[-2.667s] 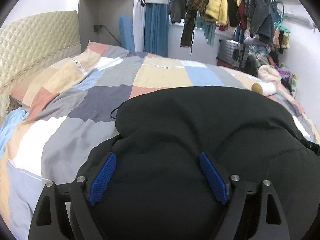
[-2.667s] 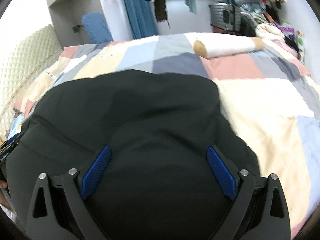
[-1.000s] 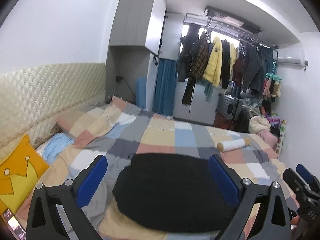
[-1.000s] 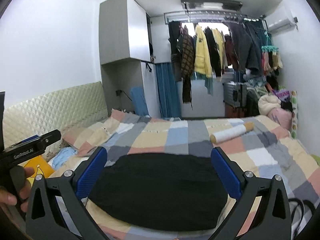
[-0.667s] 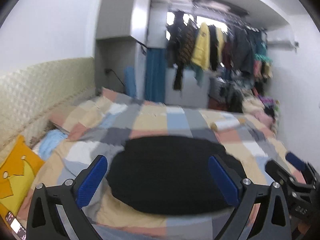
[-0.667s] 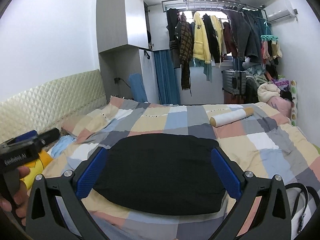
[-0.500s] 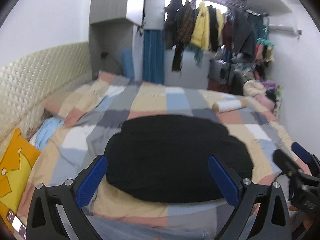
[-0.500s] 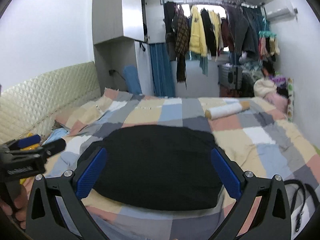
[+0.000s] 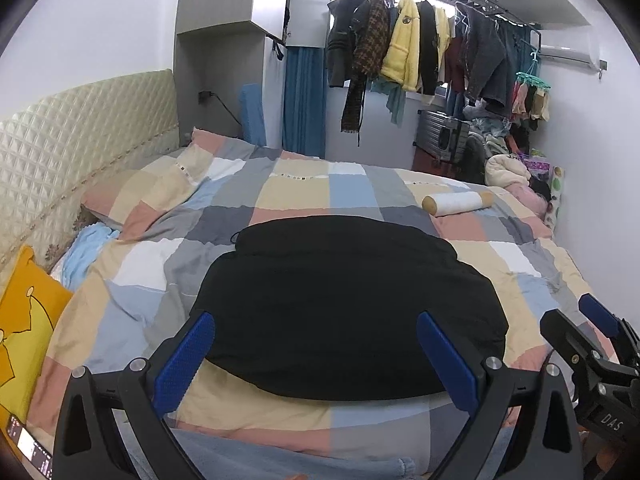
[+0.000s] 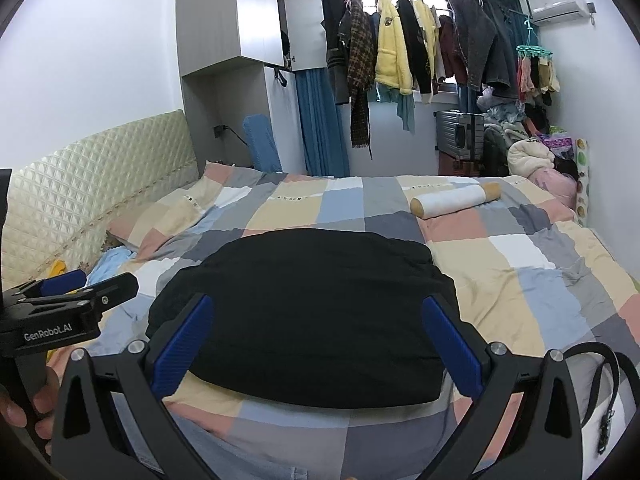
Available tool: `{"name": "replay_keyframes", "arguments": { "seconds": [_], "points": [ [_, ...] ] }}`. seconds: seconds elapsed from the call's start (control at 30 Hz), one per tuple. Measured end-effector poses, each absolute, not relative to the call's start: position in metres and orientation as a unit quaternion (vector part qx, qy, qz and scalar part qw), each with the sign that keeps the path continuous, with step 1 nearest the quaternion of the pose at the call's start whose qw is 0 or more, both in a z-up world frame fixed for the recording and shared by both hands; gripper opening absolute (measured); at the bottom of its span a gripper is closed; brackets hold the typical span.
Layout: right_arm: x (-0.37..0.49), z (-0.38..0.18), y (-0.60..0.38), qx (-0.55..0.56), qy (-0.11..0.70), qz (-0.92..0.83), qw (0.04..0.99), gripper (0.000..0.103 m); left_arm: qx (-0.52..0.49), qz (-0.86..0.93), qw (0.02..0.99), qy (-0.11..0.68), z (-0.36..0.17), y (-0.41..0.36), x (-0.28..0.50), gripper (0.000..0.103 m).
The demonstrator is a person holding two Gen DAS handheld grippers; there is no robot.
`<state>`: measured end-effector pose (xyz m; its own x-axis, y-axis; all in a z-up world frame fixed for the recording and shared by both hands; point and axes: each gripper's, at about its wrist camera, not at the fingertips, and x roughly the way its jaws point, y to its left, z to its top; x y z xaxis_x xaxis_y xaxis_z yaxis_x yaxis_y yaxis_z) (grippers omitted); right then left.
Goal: Fold large clothes
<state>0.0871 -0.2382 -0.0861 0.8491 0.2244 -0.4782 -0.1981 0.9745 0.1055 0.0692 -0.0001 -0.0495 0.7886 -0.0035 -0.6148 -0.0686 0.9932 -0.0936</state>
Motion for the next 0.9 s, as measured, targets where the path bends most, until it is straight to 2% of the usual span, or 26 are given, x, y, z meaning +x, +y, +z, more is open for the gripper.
{"name": "replay_keyframes", "arguments": {
  "seconds": [0.9],
  "points": [
    [0.0853,-0.0932,-0.2337,0.017,0.263,0.113,0.958,0.103,-0.061,0.005,0.946,0.318,-0.0503,0.0081,0.0658,0.102]
  ]
}}
